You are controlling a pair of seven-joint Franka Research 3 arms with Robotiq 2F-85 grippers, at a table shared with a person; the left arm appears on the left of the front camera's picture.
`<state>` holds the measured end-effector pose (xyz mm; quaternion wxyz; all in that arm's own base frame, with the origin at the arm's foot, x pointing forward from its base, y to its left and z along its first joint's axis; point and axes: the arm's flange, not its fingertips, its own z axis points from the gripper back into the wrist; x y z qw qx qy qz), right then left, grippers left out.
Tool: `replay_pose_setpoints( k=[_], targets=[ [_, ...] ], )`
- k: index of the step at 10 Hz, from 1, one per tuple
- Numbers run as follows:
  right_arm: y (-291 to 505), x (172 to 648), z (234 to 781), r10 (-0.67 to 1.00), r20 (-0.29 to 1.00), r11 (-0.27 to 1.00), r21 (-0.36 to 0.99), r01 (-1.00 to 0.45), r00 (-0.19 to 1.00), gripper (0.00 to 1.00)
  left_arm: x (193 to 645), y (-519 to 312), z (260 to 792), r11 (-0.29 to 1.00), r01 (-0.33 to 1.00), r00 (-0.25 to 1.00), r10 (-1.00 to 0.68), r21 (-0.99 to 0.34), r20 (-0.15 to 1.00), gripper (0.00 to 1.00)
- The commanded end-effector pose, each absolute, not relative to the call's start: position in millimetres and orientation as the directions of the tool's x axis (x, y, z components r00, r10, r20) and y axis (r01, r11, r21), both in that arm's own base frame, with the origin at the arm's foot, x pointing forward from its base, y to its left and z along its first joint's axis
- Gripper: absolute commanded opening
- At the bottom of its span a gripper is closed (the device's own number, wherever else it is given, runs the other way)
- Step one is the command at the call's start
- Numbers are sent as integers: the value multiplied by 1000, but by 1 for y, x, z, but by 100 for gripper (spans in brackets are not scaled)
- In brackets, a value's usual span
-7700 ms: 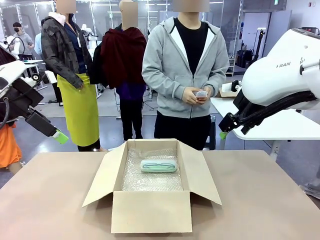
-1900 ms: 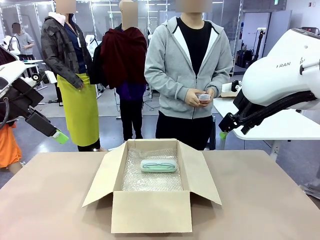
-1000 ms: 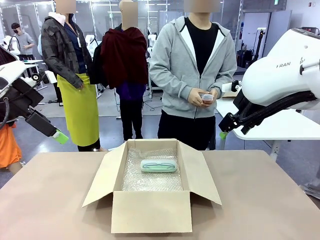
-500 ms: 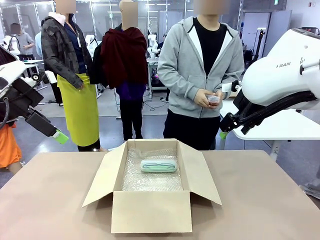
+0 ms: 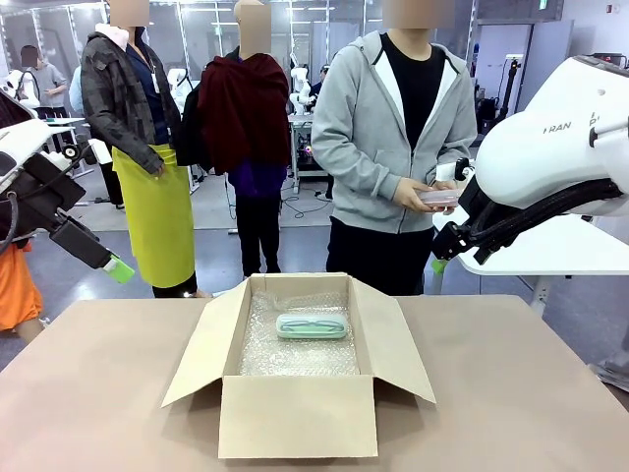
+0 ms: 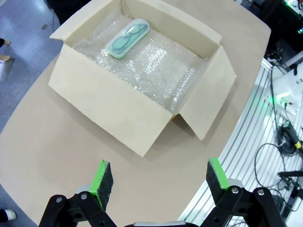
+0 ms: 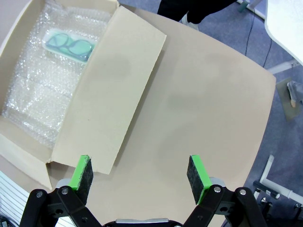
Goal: Pack the glasses set securely to prepare it for shipping.
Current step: Put the Glasses case from the right side of the table into the Package Box.
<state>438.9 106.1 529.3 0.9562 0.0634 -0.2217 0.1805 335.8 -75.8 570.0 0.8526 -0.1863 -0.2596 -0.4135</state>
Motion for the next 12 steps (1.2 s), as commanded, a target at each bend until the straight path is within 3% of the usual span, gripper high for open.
replay_pose_setpoints(
  k=[1, 12],
  targets=[
    [106, 440, 531, 330, 447, 922, 38, -386, 832, 100, 335, -73, 571, 565, 818, 505, -611, -111, 610, 100],
    [106, 440, 531, 330, 447, 922, 38, -386, 832, 100, 335, -73, 571, 565, 818, 505, -611, -111, 610, 100]
  ],
)
